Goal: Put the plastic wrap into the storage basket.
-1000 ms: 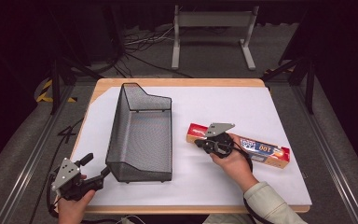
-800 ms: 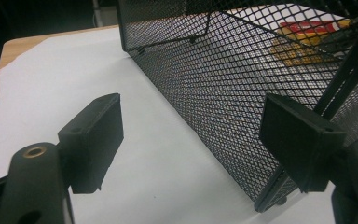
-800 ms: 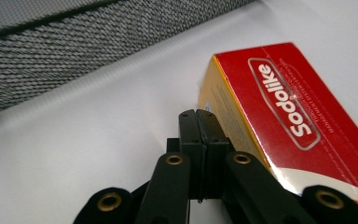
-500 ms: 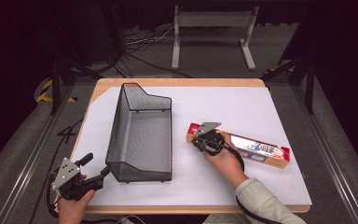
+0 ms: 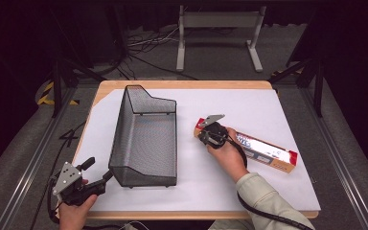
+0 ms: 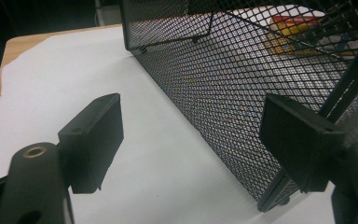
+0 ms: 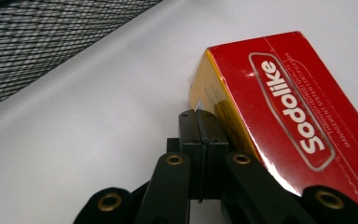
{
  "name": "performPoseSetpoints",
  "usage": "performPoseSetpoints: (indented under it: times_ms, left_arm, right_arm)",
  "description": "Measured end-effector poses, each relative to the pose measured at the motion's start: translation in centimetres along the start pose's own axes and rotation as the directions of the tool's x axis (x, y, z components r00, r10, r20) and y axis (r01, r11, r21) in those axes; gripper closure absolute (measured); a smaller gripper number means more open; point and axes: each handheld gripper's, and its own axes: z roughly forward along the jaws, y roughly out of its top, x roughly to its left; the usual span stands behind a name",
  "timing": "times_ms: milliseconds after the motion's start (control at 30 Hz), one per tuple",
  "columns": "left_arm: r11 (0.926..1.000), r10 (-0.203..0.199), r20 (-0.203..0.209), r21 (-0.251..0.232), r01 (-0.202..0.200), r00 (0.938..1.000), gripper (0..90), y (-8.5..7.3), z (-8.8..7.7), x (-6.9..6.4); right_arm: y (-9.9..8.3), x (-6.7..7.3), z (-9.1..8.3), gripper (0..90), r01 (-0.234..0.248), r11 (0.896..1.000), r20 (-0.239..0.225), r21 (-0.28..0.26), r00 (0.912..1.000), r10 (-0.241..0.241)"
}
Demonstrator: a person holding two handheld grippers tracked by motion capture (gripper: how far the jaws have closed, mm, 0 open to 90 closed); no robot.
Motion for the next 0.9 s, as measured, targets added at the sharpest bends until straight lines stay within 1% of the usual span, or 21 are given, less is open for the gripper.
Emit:
performPoseSetpoints:
  times_ms: [33,67,167,200,233,300,333,367,400,467,500,533,567,600,633,667,733,767,800,867,900]
  left_arm:
    - [1.0000,0.000,0.000,0.001,0.000,1.0000,22.4,0.0,0.0,0.0]
    - [1.0000,0.004,0.000,0.002,-0.004,1.0000,22.4,0.0,0.0,0.0]
    - [1.0000,0.004,0.000,0.000,-0.004,1.0000,22.4,0.0,0.0,0.0]
    - [1.0000,0.002,-0.001,-0.002,-0.002,1.0000,22.4,0.0,0.0,0.0]
    - [1.0000,0.001,0.000,-0.003,-0.001,1.0000,22.4,0.0,0.0,0.1]
    - [1.0000,0.000,-0.001,-0.002,0.000,1.0000,22.4,0.0,0.0,0.1]
    - [1.0000,0.000,-0.002,-0.002,0.000,1.0000,22.4,0.0,0.0,0.1]
    - [1.0000,0.000,-0.003,-0.002,0.000,1.0000,22.4,0.0,0.0,0.1]
    - [1.0000,0.001,-0.004,-0.002,-0.001,1.0000,22.5,-0.1,0.0,0.2]
    - [1.0000,-0.006,-0.005,-0.003,0.006,1.0000,22.5,-0.1,0.0,0.3]
    - [1.0000,-0.009,-0.004,0.002,0.010,0.9999,22.5,-0.1,0.0,0.3]
    - [0.9999,-0.011,-0.005,0.000,0.011,0.9999,22.5,-0.1,0.0,0.3]
    - [0.9999,-0.011,-0.005,0.000,0.011,0.9999,22.5,-0.1,0.0,0.3]
    - [0.9999,-0.012,-0.005,-0.001,0.012,0.9999,22.5,-0.1,0.0,0.3]
    - [0.9999,-0.015,-0.006,-0.003,0.015,0.9999,22.5,-0.1,0.0,0.3]
    - [0.9999,-0.012,-0.007,0.000,0.012,0.9999,22.5,-0.1,0.0,0.3]
    - [0.9999,-0.009,-0.005,0.005,0.009,0.9999,22.4,-0.1,0.1,0.3]
    - [1.0000,-0.008,-0.007,0.004,0.008,0.9999,22.4,-0.1,0.1,0.2]
    - [1.0000,-0.008,-0.007,0.004,0.008,0.9999,22.3,-0.1,0.0,0.3]
    - [0.9999,-0.010,-0.008,0.003,0.010,0.9999,22.3,-0.1,0.0,0.3]
    - [0.9999,-0.011,-0.007,0.002,0.011,0.9999,22.3,-0.1,0.0,0.3]
  right_arm:
    - [0.2,-0.2,0.2,90.0,0.003,1.000,0.017,0.009,0.9998,-0.003]
    - [0.3,-0.3,0.2,90.0,-0.001,1.000,0.023,0.014,0.9997,0.000]
    - [0.7,-0.7,0.5,90.0,-0.022,0.999,0.053,0.025,0.9984,0.021]
    - [0.7,-0.7,0.5,90.0,-0.022,0.999,0.053,0.025,0.9984,0.021]
    - [0.9,-0.9,0.7,90.0,-0.037,0.999,0.062,0.029,0.9975,0.035]
    - [1.0,-1.0,0.7,90.0,-0.047,0.998,0.061,0.035,0.9971,0.045]
    - [1.1,-1.0,0.7,85.8,-0.051,0.998,0.049,0.026,0.9976,0.050]
    - [1.0,-1.0,0.5,80.7,-0.073,0.997,0.020,0.013,0.9971,0.073]
    - [1.0,-0.9,0.4,77.9,-0.071,0.997,0.010,0.008,0.9975,0.071]
    - [1.0,-0.8,0.0,71.0,-0.054,0.999,-0.021,0.002,0.9983,0.054]
    - [1.0,-0.7,-0.3,69.0,-0.050,0.999,-0.053,-0.011,0.9974,0.049]
    - [1.0,-0.5,-0.6,66.2,-0.025,1.000,-0.068,-0.017,0.9974,0.024]
    - [1.0,-0.5,-0.6,66.2,-0.025,1.000,-0.068,-0.017,0.9974,0.024]
    - [1.1,-0.4,-0.9,62.4,-0.001,1.000,-0.090,-0.029,0.9960,-0.001]
    - [1.2,-0.3,-1.3,58.2,0.018,0.999,-0.130,-0.048,0.9912,-0.025]
    - [1.2,-0.1,-1.9,56.6,0.032,0.998,-0.149,-0.057,0.9879,-0.041]
    - [1.4,0.0,-2.7,52.1,0.077,0.994,-0.169,-0.083,0.9815,-0.090]
    - [1.5,-0.1,-3.4,48.0,0.087,0.992,-0.198,-0.089,0.9747,-0.103]
    - [1.5,-0.2,-3.8,46.9,0.095,0.991,-0.218,-0.095,0.9693,-0.114]
    - [1.6,-0.3,-4.6,46.0,0.107,0.989,-0.230,-0.102,0.9647,-0.128]
    - [1.6,-0.4,-4.9,47.2,0.114,0.988,-0.232,-0.108,0.9631,-0.136]
